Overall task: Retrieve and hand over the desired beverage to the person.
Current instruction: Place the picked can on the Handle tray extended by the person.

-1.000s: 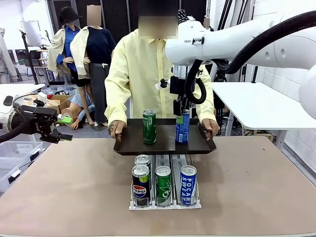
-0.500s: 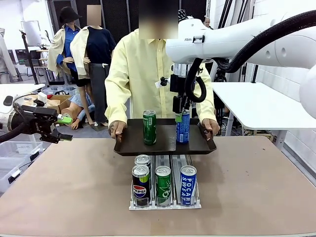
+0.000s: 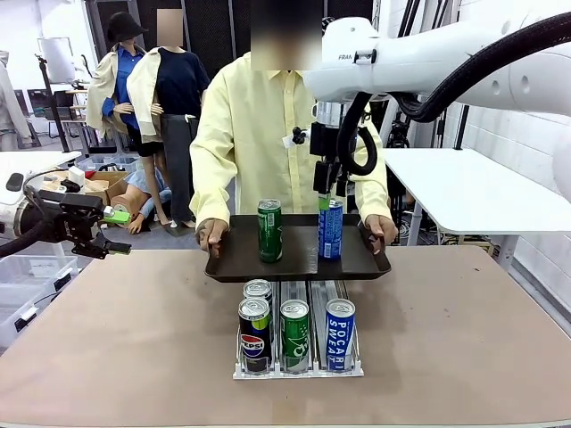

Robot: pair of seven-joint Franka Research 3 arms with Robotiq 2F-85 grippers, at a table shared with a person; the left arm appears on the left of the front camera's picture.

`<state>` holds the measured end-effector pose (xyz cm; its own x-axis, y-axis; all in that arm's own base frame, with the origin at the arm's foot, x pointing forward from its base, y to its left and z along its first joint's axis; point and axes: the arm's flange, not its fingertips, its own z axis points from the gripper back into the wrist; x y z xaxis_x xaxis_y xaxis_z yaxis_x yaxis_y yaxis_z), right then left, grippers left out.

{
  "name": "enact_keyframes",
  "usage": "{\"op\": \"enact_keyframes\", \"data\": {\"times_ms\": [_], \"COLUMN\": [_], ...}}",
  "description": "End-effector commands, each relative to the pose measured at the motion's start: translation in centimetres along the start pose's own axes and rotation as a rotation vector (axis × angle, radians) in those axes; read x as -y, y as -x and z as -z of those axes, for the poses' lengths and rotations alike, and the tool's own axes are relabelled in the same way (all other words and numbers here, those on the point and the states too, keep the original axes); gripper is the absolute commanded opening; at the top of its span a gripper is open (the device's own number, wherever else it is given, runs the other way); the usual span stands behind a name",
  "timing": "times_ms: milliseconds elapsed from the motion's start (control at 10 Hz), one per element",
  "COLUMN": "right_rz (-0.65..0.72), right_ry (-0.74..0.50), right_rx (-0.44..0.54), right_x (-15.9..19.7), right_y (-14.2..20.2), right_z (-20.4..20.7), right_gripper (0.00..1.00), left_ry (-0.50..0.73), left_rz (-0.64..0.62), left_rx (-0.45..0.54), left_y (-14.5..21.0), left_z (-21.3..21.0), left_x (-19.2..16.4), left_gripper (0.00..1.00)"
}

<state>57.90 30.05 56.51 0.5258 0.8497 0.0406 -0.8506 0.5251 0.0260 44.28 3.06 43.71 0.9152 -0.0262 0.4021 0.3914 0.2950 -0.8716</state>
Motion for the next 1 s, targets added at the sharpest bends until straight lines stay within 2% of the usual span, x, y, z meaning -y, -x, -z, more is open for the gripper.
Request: {"op": "enact_keyframes", "data": {"times_ms": [0, 900], "right_rz": [0.054, 0.033], "right_ry": [0.024, 0.012], "right_rx": [-0.017, 0.008], "right_x": [-0.41, -0.29], "right_y": [0.67, 0.53], "right_z": [-1.18, -1.34], "right_gripper": [1.0, 1.0], "left_ry": [0.002, 0.002], "left_rz": [0.004, 0.004], "left_rx": [0.005, 0.005], "left_y": [0.02, 0.02], "left_z": [-0.24, -0.24], "left_x": [0.15, 0.15], "left_gripper": [1.0, 1.0]}}
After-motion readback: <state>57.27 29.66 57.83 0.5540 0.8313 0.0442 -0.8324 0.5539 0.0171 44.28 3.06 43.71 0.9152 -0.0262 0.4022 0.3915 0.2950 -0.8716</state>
